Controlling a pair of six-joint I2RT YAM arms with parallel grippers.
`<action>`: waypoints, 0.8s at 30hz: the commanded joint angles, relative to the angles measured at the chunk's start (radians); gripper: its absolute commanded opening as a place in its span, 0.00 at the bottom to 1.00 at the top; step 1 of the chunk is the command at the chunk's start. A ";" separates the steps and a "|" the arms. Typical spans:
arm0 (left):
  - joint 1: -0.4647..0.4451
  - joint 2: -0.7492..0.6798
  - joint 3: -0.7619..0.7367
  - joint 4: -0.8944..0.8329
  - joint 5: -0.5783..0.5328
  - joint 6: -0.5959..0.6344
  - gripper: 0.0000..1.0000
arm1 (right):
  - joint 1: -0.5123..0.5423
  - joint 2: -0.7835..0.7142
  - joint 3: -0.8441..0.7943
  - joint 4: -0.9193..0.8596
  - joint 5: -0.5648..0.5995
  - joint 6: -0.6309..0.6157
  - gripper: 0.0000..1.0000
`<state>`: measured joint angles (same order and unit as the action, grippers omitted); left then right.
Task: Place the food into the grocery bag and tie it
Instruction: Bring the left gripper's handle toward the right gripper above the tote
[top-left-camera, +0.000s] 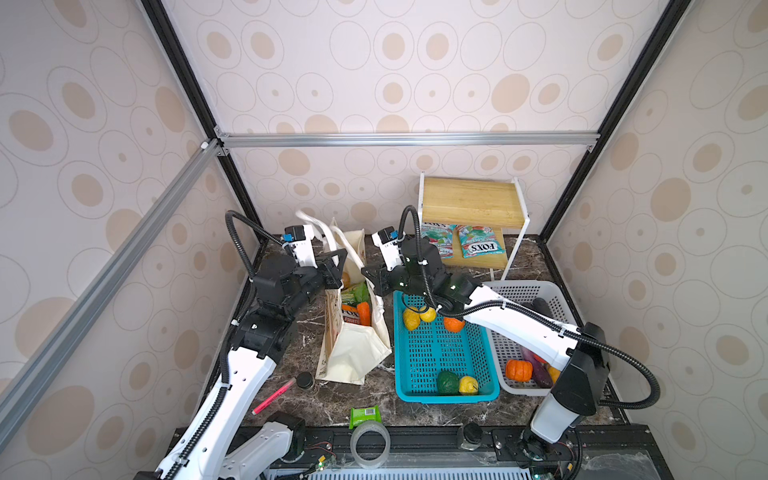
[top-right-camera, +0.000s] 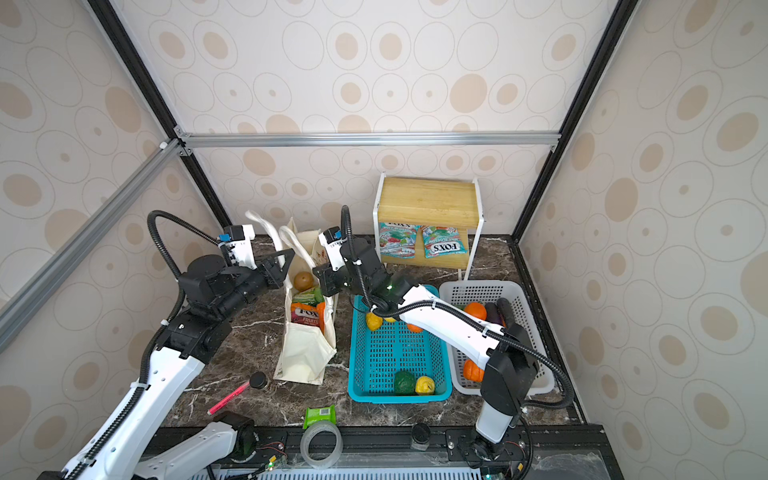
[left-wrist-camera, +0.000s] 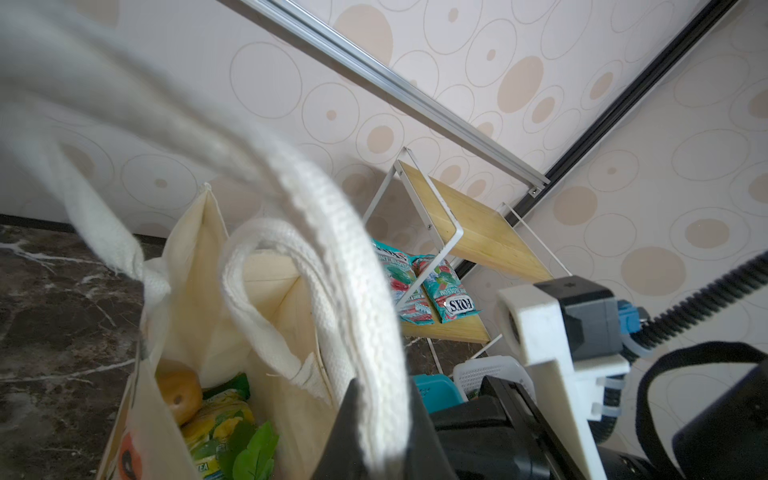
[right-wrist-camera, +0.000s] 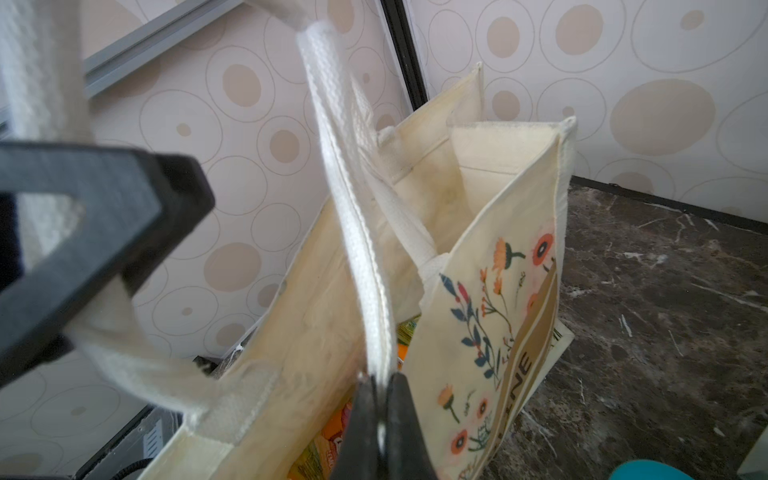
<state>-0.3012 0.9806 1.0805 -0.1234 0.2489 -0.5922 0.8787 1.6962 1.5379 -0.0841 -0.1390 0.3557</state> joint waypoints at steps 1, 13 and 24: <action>-0.009 0.009 0.083 0.002 -0.047 0.039 0.19 | 0.015 0.002 -0.016 -0.019 -0.081 -0.020 0.00; -0.059 0.103 0.277 -0.300 -0.165 0.154 0.23 | 0.019 0.052 -0.018 0.012 -0.135 -0.020 0.00; -0.107 0.254 0.504 -0.692 -0.335 0.288 0.24 | 0.027 0.060 -0.054 0.141 -0.151 0.030 0.00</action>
<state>-0.3893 1.2087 1.5059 -0.6621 -0.0162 -0.3725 0.8860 1.7367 1.5059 0.0158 -0.2558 0.3695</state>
